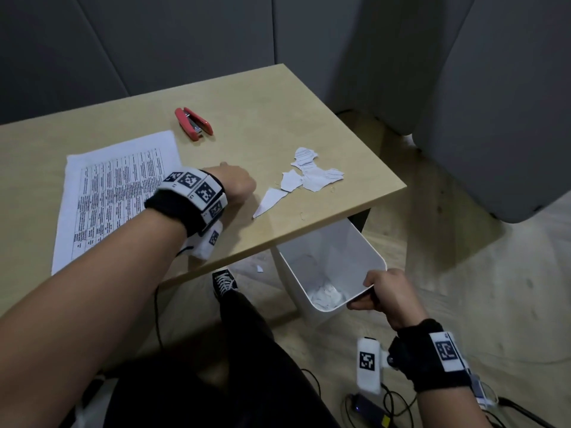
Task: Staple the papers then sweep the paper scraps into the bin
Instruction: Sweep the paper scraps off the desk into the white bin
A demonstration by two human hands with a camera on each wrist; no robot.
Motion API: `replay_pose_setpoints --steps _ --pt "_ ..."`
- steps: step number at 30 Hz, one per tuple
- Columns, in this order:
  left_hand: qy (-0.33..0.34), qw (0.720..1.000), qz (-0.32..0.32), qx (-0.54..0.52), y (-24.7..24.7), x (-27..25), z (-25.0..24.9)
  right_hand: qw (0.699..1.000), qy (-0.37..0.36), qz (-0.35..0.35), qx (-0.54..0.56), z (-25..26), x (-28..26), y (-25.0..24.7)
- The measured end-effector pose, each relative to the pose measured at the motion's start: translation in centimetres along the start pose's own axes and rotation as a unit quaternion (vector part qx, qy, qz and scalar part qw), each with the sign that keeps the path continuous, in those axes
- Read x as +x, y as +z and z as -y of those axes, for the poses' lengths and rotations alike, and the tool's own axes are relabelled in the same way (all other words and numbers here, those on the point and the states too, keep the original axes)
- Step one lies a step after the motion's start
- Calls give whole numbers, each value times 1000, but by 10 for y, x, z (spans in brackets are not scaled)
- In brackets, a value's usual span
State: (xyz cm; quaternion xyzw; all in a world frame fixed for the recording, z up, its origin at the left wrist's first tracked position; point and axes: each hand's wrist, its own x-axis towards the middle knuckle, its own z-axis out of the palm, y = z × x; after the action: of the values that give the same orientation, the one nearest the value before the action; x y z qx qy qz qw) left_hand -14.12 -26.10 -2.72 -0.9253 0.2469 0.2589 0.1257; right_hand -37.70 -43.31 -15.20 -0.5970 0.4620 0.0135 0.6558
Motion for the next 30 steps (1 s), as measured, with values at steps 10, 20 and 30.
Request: replay_pose_setpoints --steps 10,20,30 --pt "89 978 -35 -184 -2 -1 -57 1000 -1 -4 1 -1 3 2" --pt "156 982 -63 -89 -35 21 -86 1000 -6 -18 9 1 1 -6" --pt "208 972 -99 -51 -12 2 -101 1000 -12 -11 12 6 -7 -9"
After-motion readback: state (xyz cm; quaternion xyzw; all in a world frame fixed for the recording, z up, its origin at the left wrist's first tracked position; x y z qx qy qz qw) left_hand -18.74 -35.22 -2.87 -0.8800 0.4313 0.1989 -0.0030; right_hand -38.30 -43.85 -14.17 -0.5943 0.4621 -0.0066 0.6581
